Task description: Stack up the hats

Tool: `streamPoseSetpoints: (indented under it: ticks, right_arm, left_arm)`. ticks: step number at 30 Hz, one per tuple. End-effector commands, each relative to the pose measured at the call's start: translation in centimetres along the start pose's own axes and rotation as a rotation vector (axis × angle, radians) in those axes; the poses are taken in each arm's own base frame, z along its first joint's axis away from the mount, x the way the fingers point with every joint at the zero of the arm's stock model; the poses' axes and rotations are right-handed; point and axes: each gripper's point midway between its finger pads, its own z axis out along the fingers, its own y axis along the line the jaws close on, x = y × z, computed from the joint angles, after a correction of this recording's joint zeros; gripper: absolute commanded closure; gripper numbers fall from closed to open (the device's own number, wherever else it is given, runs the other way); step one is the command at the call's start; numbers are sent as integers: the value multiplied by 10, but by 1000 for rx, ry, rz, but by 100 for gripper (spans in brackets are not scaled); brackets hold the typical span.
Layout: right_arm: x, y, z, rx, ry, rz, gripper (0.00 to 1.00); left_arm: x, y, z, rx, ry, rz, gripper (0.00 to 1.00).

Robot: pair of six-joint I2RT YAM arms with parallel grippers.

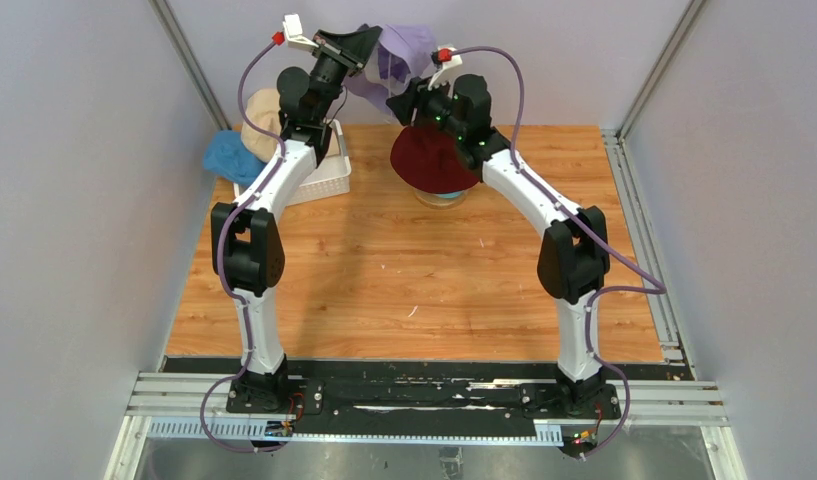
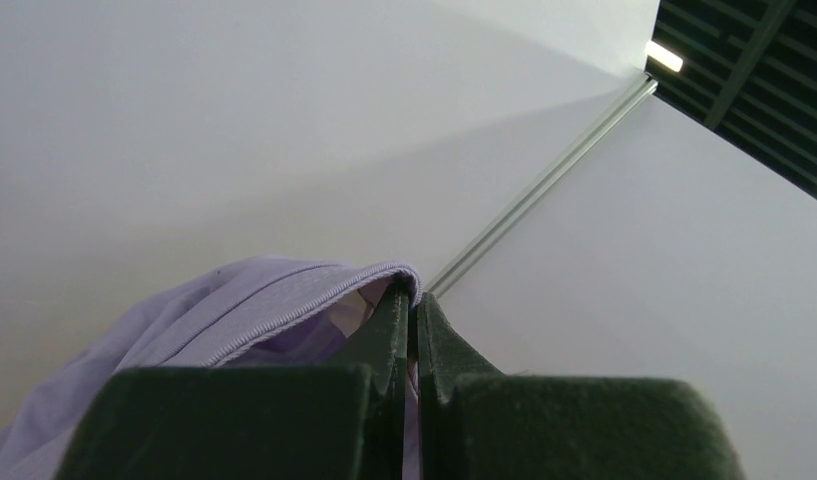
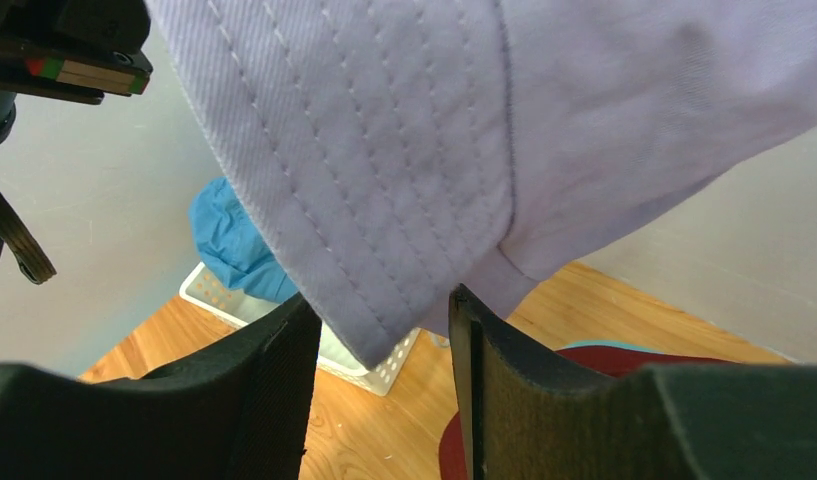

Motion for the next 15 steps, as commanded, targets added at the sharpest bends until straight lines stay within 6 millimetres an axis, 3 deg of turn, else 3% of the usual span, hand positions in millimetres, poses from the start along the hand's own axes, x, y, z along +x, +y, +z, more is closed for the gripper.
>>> streamPoseSetpoints:
  ticks: [1, 8, 15]
  right_arm:
    - [-19, 14, 10, -8, -57, -2, 52]
    - [-20, -3, 13, 74, -36, -32, 73]
    - [-21, -39, 4, 195, -34, -47, 93]
  left_arm:
    - [-10, -32, 5, 86, -18, 43, 100]
    - [-7, -31, 3, 91, -6, 45, 100]
    - [-6, -32, 3, 96, 7, 61, 100]
